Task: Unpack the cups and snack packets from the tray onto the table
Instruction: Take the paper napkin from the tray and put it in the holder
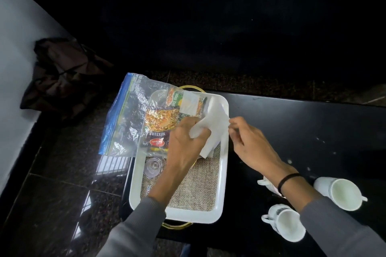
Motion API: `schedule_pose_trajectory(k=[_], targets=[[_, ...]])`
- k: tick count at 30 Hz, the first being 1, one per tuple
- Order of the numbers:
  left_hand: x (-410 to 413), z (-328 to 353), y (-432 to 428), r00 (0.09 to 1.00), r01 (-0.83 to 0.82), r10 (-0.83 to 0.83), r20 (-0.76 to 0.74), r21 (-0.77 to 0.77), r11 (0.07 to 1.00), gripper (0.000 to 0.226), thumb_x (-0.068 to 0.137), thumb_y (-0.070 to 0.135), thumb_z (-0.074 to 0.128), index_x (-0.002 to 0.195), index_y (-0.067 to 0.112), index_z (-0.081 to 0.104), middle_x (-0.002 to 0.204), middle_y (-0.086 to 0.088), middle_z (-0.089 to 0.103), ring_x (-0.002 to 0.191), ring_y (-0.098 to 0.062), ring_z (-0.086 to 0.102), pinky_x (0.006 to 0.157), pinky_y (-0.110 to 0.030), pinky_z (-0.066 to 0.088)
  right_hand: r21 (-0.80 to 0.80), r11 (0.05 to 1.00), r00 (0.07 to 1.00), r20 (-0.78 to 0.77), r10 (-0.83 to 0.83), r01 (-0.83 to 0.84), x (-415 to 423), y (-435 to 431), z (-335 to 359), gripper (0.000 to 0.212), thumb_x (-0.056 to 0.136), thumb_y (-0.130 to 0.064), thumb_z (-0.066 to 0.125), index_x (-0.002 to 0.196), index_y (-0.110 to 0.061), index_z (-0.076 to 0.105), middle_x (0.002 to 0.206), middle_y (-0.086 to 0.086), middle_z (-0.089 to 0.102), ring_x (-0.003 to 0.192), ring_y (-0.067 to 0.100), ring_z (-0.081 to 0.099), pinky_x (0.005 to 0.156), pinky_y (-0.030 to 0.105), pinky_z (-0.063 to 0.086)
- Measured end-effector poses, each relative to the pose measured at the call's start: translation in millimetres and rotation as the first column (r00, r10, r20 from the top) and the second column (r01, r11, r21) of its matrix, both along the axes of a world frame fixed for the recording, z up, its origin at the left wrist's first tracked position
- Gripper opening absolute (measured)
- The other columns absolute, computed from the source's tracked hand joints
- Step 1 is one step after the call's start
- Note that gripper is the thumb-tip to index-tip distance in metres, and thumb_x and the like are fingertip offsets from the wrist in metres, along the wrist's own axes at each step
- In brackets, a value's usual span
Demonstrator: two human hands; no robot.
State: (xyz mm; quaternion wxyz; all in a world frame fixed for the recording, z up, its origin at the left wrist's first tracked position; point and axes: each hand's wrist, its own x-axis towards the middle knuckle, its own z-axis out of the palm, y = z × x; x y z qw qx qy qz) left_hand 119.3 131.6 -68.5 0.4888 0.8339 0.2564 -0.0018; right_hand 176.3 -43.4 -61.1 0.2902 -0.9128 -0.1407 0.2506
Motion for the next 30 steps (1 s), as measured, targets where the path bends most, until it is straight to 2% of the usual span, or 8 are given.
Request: schedule_pose_trajectory(k=[3,5,8,11,15,19,24,30], targets=[[-10,15,12,0.999,-0.053,0.049,-0.02,-0.477,0.877,0.035,0.073,0.035,0.073,0.104,0.02,0.075,0.093,-0.001,0.079,0.08,-0.021,0.077,0.062,-0.033,0.063,0.136,0.978,0.987,-0.048,-0.153,0.159,-1,-7,12,0.046,0.102,-0.053,0.046,0.138,-0.025,0.047,0.129,-0.013,0.055,0.111,0.008,0.059,0.079,0.021,0.047],[-12,23,18,0.999,-0.03,0.017,-0.027,-0.608,0.793,0.034,0.066,0.037,0.074,0.096,0.021,0.079,0.086,0.002,0.079,0.071,-0.012,0.073,0.054,-0.023,0.055,0.22,0.939,0.959,-0.168,-0.229,0.263,1,-9,25,0.071,0.088,-0.069,0.057,0.146,-0.031,0.041,0.132,-0.019,0.048,0.113,0.004,0.056,0.078,0.011,0.04],[-13,32,22,0.995,0.021,-0.079,-0.058,-0.657,0.754,0.021,0.061,0.04,0.072,0.076,0.027,0.079,0.076,0.008,0.074,0.067,-0.009,0.066,0.053,-0.019,0.048,0.353,0.862,0.878,-0.438,-0.191,0.364,5,-16,43,0.083,0.07,-0.076,0.072,0.14,-0.037,0.05,0.128,-0.029,0.062,0.113,-0.011,0.059,0.098,0.019,0.045],[-14,35,20,0.974,0.095,-0.21,-0.083,-0.692,0.716,0.02,0.063,0.04,0.071,0.076,0.027,0.079,0.079,0.006,0.074,0.071,-0.01,0.066,0.055,-0.017,0.048,0.4,0.837,0.816,-0.572,-0.091,0.374,2,-25,49,0.052,0.075,-0.057,0.082,0.12,-0.034,0.069,0.115,-0.012,0.077,0.108,0.006,0.071,0.102,0.033,0.049],[-11,47,3,0.967,0.056,-0.225,-0.12,-0.76,0.647,0.029,0.07,0.042,0.078,0.092,0.024,0.083,0.09,-0.002,0.08,0.076,-0.015,0.074,0.057,-0.02,0.055,0.41,0.776,0.754,-0.645,-0.125,0.48,-12,-38,58,0.035,0.079,-0.034,0.088,0.112,-0.026,0.078,0.108,0.002,0.08,0.1,0.019,0.077,0.083,0.029,0.062],[-10,54,-23,0.963,-0.07,-0.171,-0.206,-0.811,0.58,0.039,0.073,0.032,0.091,0.106,0.016,0.079,0.107,-0.006,0.081,0.096,-0.022,0.078,0.071,-0.031,0.063,0.398,0.643,0.697,-0.647,-0.31,0.655,-22,-58,65,0.027,0.081,-0.027,0.086,0.106,-0.02,0.079,0.102,0.003,0.081,0.091,0.02,0.079,0.066,0.025,0.061],[-3,49,-53,0.946,-0.036,-0.204,-0.25,-0.711,0.702,0.032,0.078,0.024,0.087,0.107,0.013,0.078,0.106,-0.006,0.082,0.1,-0.026,0.077,0.073,-0.029,0.063,0.371,0.632,0.672,-0.66,-0.336,0.68,-25,-98,66,0.034,0.084,-0.025,0.083,0.116,-0.019,0.075,0.11,0.002,0.08,0.103,0.021,0.076,0.086,0.035,0.061],[16,43,-100,0.92,0.04,-0.306,-0.247,-0.715,0.698,0.025,0.091,0.019,0.078,0.115,0.013,0.074,0.106,-0.004,0.082,0.096,-0.019,0.078,0.076,-0.029,0.064,0.395,0.528,0.614,-0.71,-0.344,0.752,-19,-165,55,0.039,0.083,-0.016,0.084,0.12,-0.017,0.073,0.114,0.006,0.079,0.105,0.022,0.076,0.082,0.033,0.062]])
